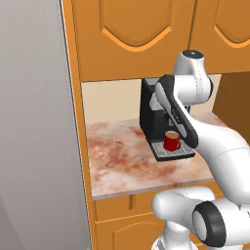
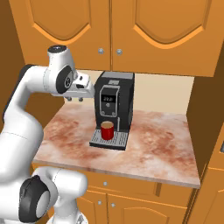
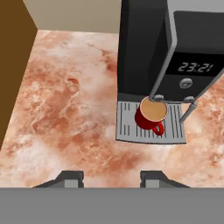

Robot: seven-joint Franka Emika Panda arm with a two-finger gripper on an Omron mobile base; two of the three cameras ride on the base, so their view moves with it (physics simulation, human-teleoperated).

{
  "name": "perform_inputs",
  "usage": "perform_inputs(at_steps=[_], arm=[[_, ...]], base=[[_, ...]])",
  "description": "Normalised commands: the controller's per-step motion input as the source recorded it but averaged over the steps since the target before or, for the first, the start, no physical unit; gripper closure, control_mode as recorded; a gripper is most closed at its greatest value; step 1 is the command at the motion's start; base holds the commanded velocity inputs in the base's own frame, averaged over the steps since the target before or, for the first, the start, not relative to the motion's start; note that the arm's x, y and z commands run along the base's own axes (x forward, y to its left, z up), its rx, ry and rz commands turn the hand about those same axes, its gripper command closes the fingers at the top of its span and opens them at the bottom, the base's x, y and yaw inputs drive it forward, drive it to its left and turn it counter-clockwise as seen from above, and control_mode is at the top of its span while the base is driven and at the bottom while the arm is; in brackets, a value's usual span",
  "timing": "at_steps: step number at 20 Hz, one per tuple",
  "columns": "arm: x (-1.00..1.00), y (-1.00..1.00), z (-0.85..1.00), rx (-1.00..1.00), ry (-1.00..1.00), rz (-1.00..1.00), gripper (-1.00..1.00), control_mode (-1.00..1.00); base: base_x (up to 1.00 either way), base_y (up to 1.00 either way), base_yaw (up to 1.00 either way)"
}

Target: Pick up the brewed coffee from the coffee machine and place it next to the breakfast plate on the dining counter.

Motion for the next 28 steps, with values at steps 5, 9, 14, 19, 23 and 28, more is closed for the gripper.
perform_inputs(at_steps=[5, 9, 14, 19, 23, 28], arm=[[-0.12, -0.04, -0.17, 0.0, -0.01, 0.08, -1.0, -1.0], [-0.27, -0.35, -0.37, 0.0, -0.14, 0.13, -1.0, -1.0], [-0.11, -0.46, -0.42, 0.0, -0.18, 0.06, -1.0, -1.0], [-0.07, -0.55, -0.49, 0.02, -0.13, 0.03, -1.0, -1.0], [-0.01, -0.44, -0.52, 0.01, -0.07, 0.07, -1.0, -1.0], [0.0, -0.32, -0.49, 0.06, -0.12, 0.08, -1.0, -1.0]], base=[[0.0, 0.0, 0.0], [0.0, 0.0, 0.0], [0.0, 0.0, 0.0], [0.0, 0.0, 0.0], [0.0, 0.0, 0.0], [0.0, 0.0, 0.0]])
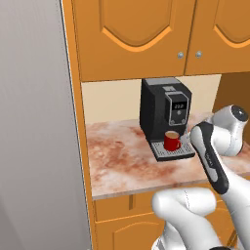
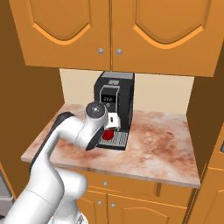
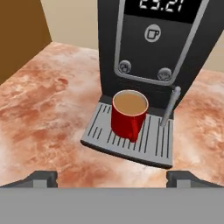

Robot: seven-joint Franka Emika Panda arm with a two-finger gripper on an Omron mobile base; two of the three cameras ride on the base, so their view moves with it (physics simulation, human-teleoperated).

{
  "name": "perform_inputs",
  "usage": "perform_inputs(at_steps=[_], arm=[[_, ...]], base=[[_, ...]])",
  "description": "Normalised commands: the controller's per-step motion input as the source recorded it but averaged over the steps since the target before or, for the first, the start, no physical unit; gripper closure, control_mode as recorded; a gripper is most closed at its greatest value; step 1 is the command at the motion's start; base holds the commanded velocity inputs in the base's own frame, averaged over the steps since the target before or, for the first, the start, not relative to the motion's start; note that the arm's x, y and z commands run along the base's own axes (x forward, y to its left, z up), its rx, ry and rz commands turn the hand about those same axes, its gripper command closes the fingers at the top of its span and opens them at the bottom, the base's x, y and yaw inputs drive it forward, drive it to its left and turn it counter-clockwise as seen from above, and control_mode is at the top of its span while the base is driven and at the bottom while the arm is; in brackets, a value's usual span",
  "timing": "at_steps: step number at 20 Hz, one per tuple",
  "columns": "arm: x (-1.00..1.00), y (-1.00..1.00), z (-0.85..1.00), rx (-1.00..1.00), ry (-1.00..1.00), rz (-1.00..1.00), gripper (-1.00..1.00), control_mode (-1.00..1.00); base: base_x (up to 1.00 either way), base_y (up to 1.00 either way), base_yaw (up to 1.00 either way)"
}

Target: Pick up the brewed coffee from the coffee machine and place it next to the breakfast plate on the dining counter.

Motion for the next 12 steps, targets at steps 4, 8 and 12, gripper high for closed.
perform_inputs(at_steps=[4, 8, 12], arm=[[0.0, -0.24, -0.24, 0.16, -0.14, 0.13, -1.0, -1.0], [0.03, -0.2, -0.16, 0.18, -0.08, 0.2, -1.0, -1.0], [0.19, -0.05, -0.21, 0.12, -0.05, 0.19, -1.0, -1.0]], base=[[0.0, 0.0, 0.0], [0.0, 0.0, 0.0], [0.0, 0.0, 0.0]])
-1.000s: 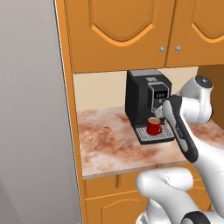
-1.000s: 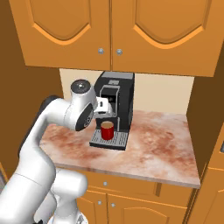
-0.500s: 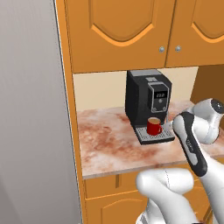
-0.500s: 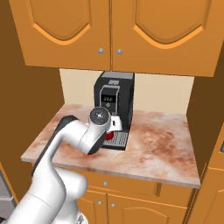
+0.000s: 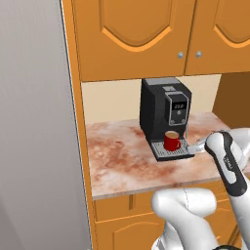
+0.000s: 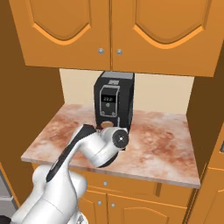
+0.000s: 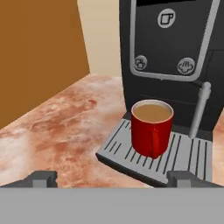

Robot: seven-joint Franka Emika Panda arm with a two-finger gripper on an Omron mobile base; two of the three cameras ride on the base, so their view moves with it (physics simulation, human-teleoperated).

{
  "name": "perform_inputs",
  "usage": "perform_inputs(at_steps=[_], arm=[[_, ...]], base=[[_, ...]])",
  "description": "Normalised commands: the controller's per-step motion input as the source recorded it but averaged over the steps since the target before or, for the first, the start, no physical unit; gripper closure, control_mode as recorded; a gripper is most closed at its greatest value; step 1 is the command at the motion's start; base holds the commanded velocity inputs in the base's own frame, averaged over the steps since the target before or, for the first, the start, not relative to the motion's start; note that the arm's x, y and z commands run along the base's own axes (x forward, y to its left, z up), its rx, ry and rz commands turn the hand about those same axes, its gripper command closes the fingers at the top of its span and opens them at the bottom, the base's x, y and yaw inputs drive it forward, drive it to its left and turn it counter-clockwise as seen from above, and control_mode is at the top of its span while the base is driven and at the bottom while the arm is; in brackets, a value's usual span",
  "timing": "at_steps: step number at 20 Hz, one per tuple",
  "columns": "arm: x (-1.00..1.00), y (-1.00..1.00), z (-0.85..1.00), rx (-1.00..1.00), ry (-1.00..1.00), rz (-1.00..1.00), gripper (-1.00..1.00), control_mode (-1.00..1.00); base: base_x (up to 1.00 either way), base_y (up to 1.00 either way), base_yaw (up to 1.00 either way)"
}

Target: Pick up the brewed coffee from the coffee machine and place it next to the breakfast plate on the dining counter.

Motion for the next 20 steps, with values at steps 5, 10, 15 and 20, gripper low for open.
perform_inputs(at_steps=[5, 10, 15, 20], arm=[[0.23, 0.0, -0.32, 0.01, -0.06, 0.09, -1.0, -1.0], [0.23, 0.0, -0.3, 0.0, -0.05, 0.02, -1.0, -1.0], [0.24, 0.0, -0.2, 0.0, -0.04, 0.0, -1.0, -1.0], [0.2, 0.0, -0.11, 0.02, -0.04, 0.01, -1.0, -1.0]], base=[[0.0, 0.0, 0.0], [0.0, 0.0, 0.0], [0.0, 0.0, 0.0], [0.0, 0.0, 0.0]])
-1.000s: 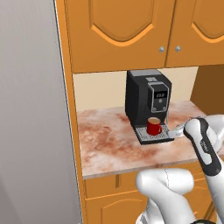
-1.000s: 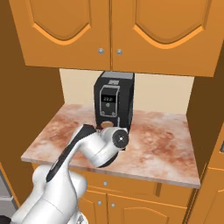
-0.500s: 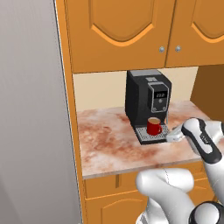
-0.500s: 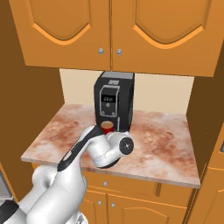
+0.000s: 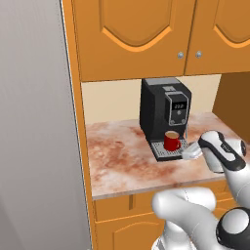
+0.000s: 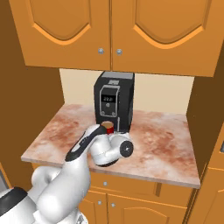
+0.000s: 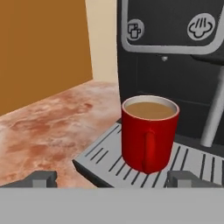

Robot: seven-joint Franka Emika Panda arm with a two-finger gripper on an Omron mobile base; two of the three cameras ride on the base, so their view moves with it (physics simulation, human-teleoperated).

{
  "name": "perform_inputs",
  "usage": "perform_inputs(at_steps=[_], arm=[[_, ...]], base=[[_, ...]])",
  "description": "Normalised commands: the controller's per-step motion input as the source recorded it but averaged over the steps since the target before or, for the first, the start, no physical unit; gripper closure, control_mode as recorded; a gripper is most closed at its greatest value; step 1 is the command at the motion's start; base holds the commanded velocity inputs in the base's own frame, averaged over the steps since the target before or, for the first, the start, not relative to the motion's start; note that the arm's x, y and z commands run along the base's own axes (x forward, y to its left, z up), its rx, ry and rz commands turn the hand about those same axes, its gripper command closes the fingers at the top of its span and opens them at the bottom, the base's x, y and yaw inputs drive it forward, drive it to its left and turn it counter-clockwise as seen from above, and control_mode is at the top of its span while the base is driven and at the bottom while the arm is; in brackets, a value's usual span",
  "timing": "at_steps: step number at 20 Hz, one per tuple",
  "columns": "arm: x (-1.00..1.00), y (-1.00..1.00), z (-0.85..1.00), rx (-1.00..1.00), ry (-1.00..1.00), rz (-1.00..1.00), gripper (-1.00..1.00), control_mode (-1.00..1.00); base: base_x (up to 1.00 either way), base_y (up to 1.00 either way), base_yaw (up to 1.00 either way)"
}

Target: Pick up the brewed coffee from the coffee machine and place it next to the breakfast plate on the dining counter.

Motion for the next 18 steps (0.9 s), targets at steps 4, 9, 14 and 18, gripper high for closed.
perform_inputs(at_steps=[4, 9, 14, 18], arm=[[0.22, 0.0, -0.05, 0.06, -0.06, 0.01, -1.0, -1.0], [0.21, 0.0, -0.08, 0.05, -0.04, 0.0, -1.0, -1.0], [0.25, 0.0, -0.11, 0.03, -0.02, 0.0, -1.0, -1.0], [0.24, 0.0, -0.11, 0.01, -0.02, 0.0, -1.0, -1.0]], base=[[0.0, 0.0, 0.0], [0.0, 0.0, 0.0], [0.0, 0.0, 0.0], [0.0, 0.0, 0.0]])
